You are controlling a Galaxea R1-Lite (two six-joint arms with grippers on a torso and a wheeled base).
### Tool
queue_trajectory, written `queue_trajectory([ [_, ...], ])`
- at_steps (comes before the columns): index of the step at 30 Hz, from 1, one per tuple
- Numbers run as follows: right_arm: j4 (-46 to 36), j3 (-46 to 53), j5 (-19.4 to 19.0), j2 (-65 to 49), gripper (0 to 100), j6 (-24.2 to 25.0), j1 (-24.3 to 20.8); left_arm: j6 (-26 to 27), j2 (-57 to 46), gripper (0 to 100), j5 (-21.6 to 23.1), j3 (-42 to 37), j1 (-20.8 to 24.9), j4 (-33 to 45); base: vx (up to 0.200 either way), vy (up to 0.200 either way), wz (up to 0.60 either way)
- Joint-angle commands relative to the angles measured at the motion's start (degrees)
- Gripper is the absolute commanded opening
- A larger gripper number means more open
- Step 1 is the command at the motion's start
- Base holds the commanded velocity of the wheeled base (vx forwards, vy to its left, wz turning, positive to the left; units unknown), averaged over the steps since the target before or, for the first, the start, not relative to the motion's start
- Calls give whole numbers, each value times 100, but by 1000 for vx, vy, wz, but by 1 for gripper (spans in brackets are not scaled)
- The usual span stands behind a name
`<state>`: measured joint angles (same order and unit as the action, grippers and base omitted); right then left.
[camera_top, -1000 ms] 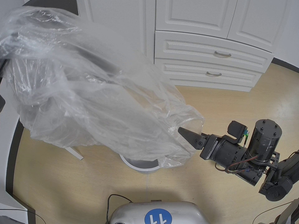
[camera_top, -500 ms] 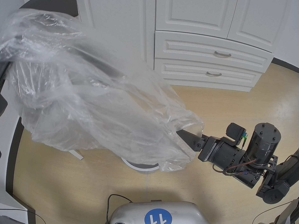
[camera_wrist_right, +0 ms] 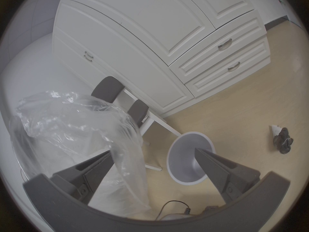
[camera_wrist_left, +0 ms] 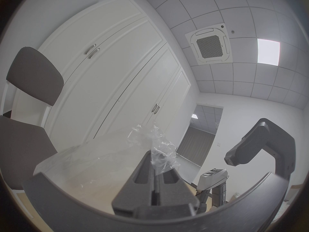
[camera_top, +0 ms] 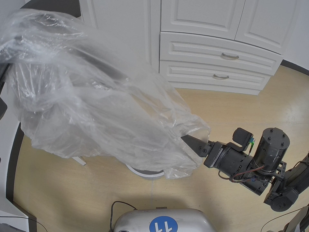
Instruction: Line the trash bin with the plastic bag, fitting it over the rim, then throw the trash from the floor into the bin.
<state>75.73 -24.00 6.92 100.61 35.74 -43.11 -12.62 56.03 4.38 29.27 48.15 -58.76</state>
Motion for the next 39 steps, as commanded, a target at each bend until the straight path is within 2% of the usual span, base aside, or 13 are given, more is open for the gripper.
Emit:
queue_trajectory([
  [1, 126, -8, -77, -15, 100, 143, 4, -4, -4, 0, 2, 9, 1, -4, 0, 0, 0],
  [4, 425, 36, -244, 20, 100, 477, 13, -4, -13, 0, 2, 17, 1, -4, 0, 0, 0],
  [22, 557, 150, -253, 64, 100, 451, 4, -4, -4, 0, 2, 17, 1, -4, 0, 0, 0],
  [23, 575, 142, -253, 73, 0, 451, -5, -4, -4, 0, 2, 17, 1, -4, 0, 0, 0],
  [30, 882, 168, -306, 214, 0, 513, 4, -13, 40, 0, 2, 9, 10, -4, 0, 0, 0],
  [34, 1331, 247, -314, 310, 0, 504, 13, -21, 49, 0, 2, 0, 10, -4, 0, 0, 0],
  [39, 1383, 309, -306, 231, 0, 442, 74, -39, 145, 0, -7, -18, 10, 5, 0, 0, 0],
])
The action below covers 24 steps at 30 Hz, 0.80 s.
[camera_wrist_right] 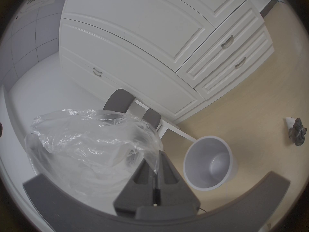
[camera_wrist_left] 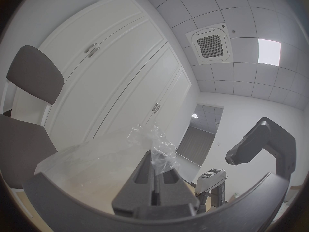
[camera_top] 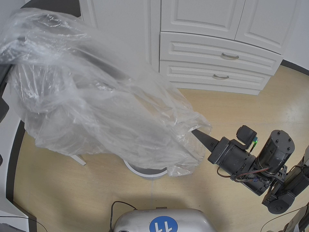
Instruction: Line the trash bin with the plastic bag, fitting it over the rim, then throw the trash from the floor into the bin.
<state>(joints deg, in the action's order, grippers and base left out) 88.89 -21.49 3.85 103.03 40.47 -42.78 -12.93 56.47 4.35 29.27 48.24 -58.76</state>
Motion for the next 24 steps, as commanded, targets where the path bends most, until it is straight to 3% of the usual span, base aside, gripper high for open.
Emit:
queue_trajectory([
  [1, 67, 66, 1, -29, 0, -75, 59, -7, 145, 0, -5, -27, 1, 5, 0, 0, 0],
  [8, -12, 242, 1, -284, 0, -936, 323, -7, 365, 0, 4, -211, -7, 84, 0, 0, 0],
  [9, -21, 330, -16, -354, 0, -1305, 481, 1, 427, 0, 4, -290, -16, 93, 0, 0, 0],
  [13, -162, 347, -148, -600, 0, -1551, 692, 45, 576, 0, -5, -431, -60, 119, 0, 0, 0],
  [16, -865, 356, -262, -987, 0, -1736, 832, 81, 699, 0, -5, -501, -183, 189, 0, 0, 0],
  [18, -2218, 189, -350, -1602, 0, -2008, 999, 256, 901, 0, -5, -519, -403, 418, 0, 0, 0],
  [24, -4372, -558, -385, -2745, 0, -1964, 1017, 1065, 1033, 0, -5, -721, -675, 1367, 0, 0, 0],
])
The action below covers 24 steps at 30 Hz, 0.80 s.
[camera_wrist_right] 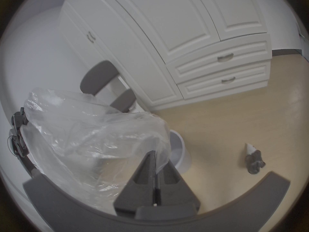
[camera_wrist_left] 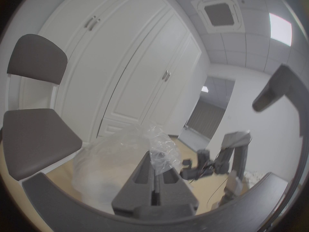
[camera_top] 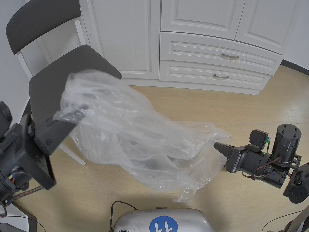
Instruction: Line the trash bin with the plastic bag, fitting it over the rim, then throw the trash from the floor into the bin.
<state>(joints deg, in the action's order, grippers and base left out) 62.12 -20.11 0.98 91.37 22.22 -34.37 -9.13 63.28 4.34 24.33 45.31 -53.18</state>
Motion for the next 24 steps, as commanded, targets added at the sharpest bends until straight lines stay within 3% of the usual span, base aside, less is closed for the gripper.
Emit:
queue_trajectory([
  [1, -1950, -775, -98, -1754, 0, -139, 176, 860, 343, 0, -12, -236, -427, 1055, 0, 0, 0],
  [4, -2442, -880, -1, -2009, 0, -227, 176, 1150, 316, 0, -30, -183, -576, 1688, 0, 0, 0],
  [9, -2521, -898, 87, -2176, 0, -482, 176, 1432, 325, 0, -65, -139, -778, 2233, 0, 0, 0],
  [17, -2591, -652, 87, -2404, 0, -1150, 167, 1941, 281, 0, -100, -192, -1112, 2259, 0, 0, 0],
  [24, -2688, -537, 149, -2457, 0, -1598, 176, 1968, 105, 0, -91, -139, -1446, 2233, 0, 0, 0],
])
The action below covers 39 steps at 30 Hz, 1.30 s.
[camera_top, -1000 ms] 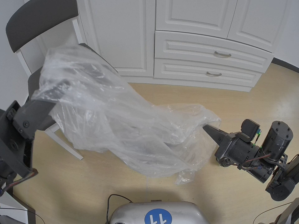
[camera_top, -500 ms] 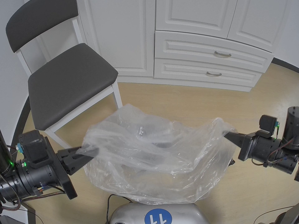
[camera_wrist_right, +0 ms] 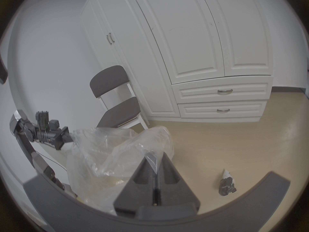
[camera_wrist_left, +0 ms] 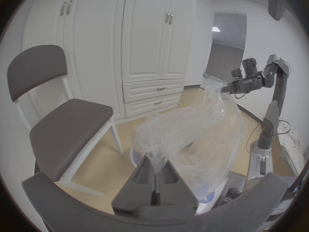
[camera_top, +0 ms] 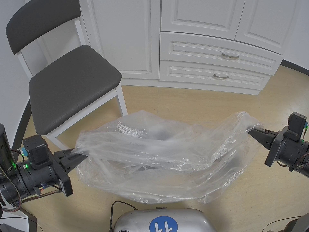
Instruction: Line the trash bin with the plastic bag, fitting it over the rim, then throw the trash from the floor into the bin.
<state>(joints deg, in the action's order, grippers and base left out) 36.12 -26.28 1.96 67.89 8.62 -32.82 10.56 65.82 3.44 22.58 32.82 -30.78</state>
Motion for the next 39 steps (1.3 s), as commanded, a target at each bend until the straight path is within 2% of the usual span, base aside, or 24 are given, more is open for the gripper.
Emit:
queue_trajectory([
  [1, -132, 79, 94, -109, 0, -291, 21, 8, -166, 0, -1, 36, -206, -7, 0, 0, 0],
  [4, -597, 9, 489, -136, 0, -519, 12, 8, -254, 0, -1, 54, -285, -7, 0, 0, 0],
  [6, -703, 18, 612, -180, 0, -598, -41, 8, -271, 0, -1, 71, -355, -7, 0, 0, 0],
  [8, -720, 27, 621, -197, 0, -633, -41, 8, -271, 0, -1, 80, -381, 2, 0, 0, 0],
  [13, -747, 185, 647, -311, 0, -1002, -5, -10, -350, 0, 43, 194, -786, -60, 0, 0, 0],
  [18, -747, 255, 656, -294, 0, -1187, -5, -36, -429, 0, 61, 238, -874, -60, 0, 0, 0],
  [35, -747, 343, 727, -303, 0, -1319, 21, -27, -438, 0, 61, 256, -1058, -51, 0, 0, 0],
  [39, -984, 317, 735, -329, 0, -1345, 21, -19, -438, 0, 61, 256, -1164, -24, 0, 0, 0],
])
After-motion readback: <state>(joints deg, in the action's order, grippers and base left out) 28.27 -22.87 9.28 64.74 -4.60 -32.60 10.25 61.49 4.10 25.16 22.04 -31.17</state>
